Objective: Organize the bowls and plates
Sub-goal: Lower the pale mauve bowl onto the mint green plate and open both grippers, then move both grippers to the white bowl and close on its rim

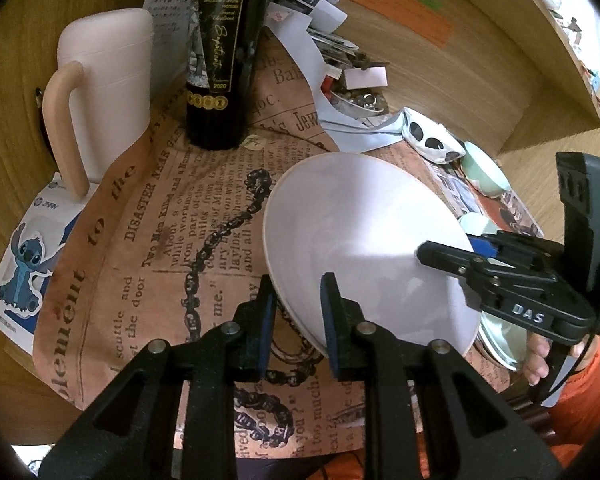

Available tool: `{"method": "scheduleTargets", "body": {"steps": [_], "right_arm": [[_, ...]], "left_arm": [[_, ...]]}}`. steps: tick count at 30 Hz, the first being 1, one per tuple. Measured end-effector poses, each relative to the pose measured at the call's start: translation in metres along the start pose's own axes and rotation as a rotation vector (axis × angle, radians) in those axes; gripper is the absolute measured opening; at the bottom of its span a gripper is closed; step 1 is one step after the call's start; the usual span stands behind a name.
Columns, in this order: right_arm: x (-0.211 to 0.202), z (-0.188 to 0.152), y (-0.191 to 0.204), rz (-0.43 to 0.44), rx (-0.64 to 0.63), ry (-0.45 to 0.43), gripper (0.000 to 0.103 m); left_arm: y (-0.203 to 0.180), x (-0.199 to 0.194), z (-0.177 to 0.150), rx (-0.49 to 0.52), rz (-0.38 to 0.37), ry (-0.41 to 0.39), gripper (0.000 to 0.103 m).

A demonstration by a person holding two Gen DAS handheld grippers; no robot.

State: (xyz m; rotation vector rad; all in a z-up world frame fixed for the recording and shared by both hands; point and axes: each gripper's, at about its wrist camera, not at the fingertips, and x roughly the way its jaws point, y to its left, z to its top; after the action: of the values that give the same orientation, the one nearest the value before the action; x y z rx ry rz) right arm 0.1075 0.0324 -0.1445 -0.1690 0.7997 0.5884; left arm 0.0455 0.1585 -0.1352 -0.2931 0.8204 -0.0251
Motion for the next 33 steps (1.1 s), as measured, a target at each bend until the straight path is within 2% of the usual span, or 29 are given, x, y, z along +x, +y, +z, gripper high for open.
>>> {"method": "scheduleTargets", "body": {"steps": [4, 5, 6, 8, 10, 13, 17, 21, 24, 28, 33], "right_arm": [[-0.012, -0.001, -0.009, 0.019, 0.031, -0.033, 0.035], [-0.018, -0.001, -0.013, 0.024, 0.043, -0.048, 0.040], [-0.025, -0.001, -0.017, 0.025, 0.056, -0.067, 0.045], [-0.038, -0.002, -0.025, 0.011, 0.078, -0.110, 0.049], [-0.050, -0.003, -0.032, -0.008, 0.087, -0.144, 0.050], [-0.070, -0.004, -0.044, -0.033, 0.102, -0.188, 0.050], [-0.095, -0.004, -0.062, -0.084, 0.122, -0.260, 0.056], [-0.116, -0.005, -0.079, -0.125, 0.141, -0.317, 0.058], [-0.126, -0.006, -0.090, -0.153, 0.152, -0.350, 0.064], [-0.134, -0.005, -0.104, -0.182, 0.163, -0.380, 0.065], [-0.143, -0.004, -0.123, -0.191, 0.187, -0.415, 0.065]], "left_arm": [[-0.003, -0.010, 0.003, 0.027, 0.069, -0.051, 0.036], [-0.004, -0.014, 0.004, 0.034, 0.082, -0.065, 0.038], [-0.005, -0.018, 0.006, 0.042, 0.092, -0.080, 0.043], [-0.008, -0.027, 0.010, 0.051, 0.102, -0.113, 0.050], [-0.013, -0.035, 0.016, 0.060, 0.102, -0.142, 0.056], [-0.025, -0.044, 0.026, 0.076, 0.092, -0.179, 0.063], [-0.045, -0.052, 0.040, 0.109, 0.082, -0.221, 0.067], [-0.069, -0.055, 0.058, 0.146, 0.053, -0.264, 0.075], [-0.083, -0.055, 0.068, 0.169, 0.031, -0.290, 0.082], [-0.106, -0.050, 0.085, 0.209, 0.004, -0.310, 0.083], [-0.128, -0.038, 0.106, 0.232, -0.038, -0.294, 0.084]]}}
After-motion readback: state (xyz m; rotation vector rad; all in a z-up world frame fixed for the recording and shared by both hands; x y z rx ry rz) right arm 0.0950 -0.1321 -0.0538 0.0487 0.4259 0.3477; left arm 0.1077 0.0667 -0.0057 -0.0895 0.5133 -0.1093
